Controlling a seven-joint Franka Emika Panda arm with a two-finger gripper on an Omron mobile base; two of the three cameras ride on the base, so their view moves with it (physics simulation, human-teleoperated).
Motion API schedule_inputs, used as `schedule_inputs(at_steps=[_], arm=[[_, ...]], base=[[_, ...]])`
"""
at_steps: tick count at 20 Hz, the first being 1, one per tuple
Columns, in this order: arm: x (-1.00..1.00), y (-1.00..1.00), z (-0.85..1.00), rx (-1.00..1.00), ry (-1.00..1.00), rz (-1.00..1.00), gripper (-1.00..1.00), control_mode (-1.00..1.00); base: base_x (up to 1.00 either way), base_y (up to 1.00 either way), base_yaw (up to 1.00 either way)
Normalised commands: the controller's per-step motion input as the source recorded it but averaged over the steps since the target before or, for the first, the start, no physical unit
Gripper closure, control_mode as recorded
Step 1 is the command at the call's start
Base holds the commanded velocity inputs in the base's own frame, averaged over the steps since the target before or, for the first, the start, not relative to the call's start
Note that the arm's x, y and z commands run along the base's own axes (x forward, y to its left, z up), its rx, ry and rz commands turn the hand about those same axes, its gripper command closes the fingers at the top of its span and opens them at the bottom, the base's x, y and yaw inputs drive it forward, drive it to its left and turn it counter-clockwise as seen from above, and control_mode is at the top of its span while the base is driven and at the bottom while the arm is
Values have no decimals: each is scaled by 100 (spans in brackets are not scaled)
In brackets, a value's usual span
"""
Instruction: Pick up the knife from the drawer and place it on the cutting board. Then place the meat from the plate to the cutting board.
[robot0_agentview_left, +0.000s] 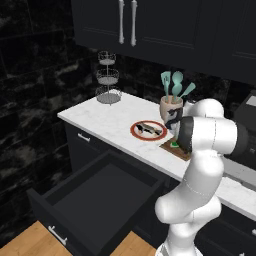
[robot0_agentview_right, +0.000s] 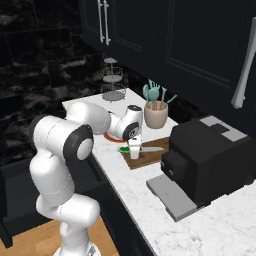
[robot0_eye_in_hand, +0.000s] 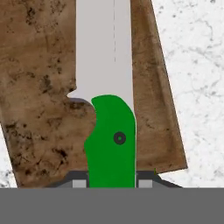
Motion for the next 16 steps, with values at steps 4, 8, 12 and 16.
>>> schedule_inputs(at_steps=[4,8,12,16], arm=[[47,-4,-34,0,0,8,100,-100],[30,-12,-34,0,0,11,100,-100],[6,-3,-40,-1,0,8,100,-100],[0,0,-47,-3,3,3,-100,-100]], base=[[0,0,0],[0,0,0],[0,0,0],[0,0,0]])
